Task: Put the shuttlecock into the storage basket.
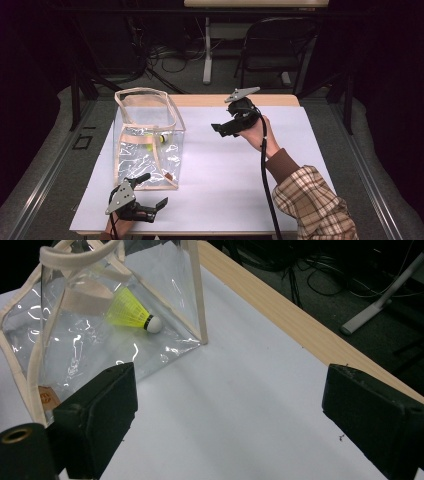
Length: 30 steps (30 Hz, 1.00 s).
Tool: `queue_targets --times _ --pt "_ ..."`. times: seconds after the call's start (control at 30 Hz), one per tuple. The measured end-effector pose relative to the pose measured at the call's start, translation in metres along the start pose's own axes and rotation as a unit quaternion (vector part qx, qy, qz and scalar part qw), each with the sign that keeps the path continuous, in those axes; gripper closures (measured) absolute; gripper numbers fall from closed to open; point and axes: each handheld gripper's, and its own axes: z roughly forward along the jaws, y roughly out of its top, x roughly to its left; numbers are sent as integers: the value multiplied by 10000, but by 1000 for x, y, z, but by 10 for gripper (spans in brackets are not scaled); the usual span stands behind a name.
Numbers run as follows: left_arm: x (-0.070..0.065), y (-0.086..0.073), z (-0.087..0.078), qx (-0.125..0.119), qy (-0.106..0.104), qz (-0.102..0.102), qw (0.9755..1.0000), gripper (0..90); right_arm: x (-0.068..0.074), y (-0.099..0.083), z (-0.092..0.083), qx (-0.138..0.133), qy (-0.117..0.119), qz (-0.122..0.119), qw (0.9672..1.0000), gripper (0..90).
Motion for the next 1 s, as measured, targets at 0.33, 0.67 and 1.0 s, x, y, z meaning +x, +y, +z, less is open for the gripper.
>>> queue_targets --times 0.33,0.67,1.0 --pt "0 0 0 1 -1 3 10000 0 2 -18 -10 -63 -25 42 10000 70" --pt "0 0 0 6 2 -5 10000 0 3 -39 -18 -68 -78 127 9999 70" --pt "0 0 0 10 5 -2 10000 0 3 -59 -25 -86 -129 220 9996 70"
